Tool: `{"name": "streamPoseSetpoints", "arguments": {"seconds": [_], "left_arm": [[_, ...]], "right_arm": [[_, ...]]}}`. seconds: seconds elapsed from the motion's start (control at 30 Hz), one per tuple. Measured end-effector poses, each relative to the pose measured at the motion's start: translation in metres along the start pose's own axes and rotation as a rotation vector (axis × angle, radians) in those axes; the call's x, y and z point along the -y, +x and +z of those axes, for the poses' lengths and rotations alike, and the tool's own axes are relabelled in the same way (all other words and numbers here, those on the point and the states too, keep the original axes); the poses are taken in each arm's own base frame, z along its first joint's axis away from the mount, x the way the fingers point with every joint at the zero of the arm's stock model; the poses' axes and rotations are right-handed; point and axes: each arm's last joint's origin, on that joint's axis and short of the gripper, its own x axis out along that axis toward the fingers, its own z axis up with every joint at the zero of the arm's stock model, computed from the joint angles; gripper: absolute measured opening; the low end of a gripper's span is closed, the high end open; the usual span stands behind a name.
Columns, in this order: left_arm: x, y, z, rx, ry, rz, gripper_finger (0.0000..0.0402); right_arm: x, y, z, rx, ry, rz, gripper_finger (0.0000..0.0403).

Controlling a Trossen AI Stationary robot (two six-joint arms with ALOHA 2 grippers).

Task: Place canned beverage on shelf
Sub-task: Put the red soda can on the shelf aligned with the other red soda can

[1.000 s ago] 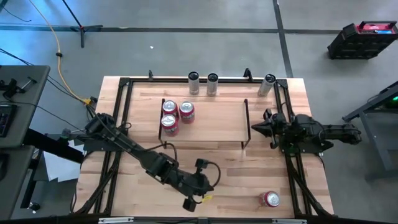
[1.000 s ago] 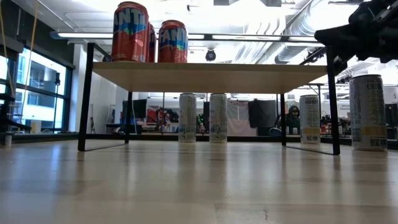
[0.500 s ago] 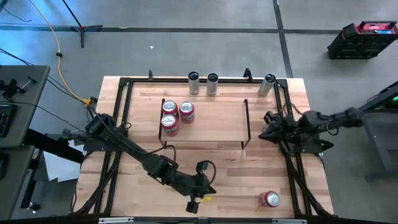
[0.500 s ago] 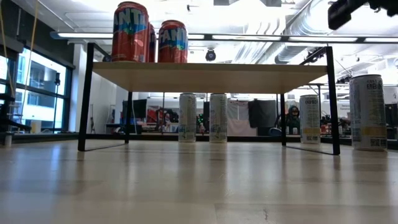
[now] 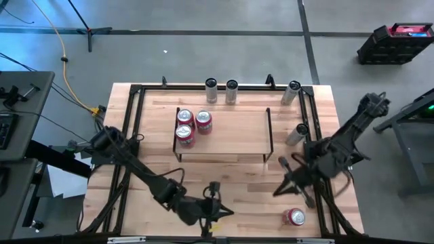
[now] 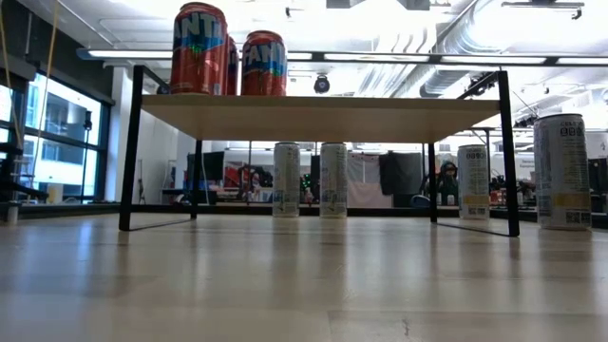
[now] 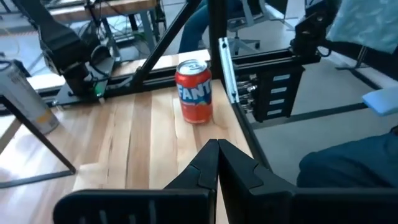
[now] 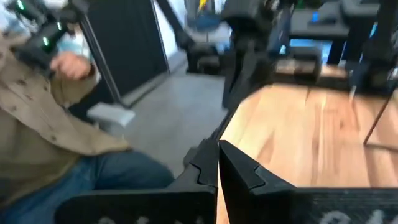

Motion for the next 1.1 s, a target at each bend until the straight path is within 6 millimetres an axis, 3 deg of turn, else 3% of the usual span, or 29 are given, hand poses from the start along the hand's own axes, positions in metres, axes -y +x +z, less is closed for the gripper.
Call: {"name": "streamPoseSetpoints", "arguments": {"seconds": [0.33, 0.5, 0.63, 0.77, 1.1], "left_arm": [[0.034, -0.014, -0.008, 0.016, -0.046, -0.022, 0.0], [0.047, -0.024, -0.008, 0.042, -0.049, 0.0, 0.0], [0.057, -0.02, -0.015, 0.064, -0.049, -0.001, 0.0], [0.067, -0.007, -0.029, 0.075, -0.055, -0.003, 0.0], [0.075, 0.018, -0.056, 0.086, -0.084, 0.009, 0.0001]], "right_arm": [[-0.059, 0.035, 0.014, -0.273, 0.065, -0.08, 0.0], [-0.078, 0.049, 0.012, -0.403, 0.063, -0.111, 0.0], [-0.09, 0.057, 0.009, -0.505, 0.121, -0.136, 0.0015], [-0.097, 0.061, 0.006, -0.641, 0.218, -0.206, 0.0073], [-0.11, 0.078, -0.013, -0.984, 0.406, -0.319, 0.0277]]}}
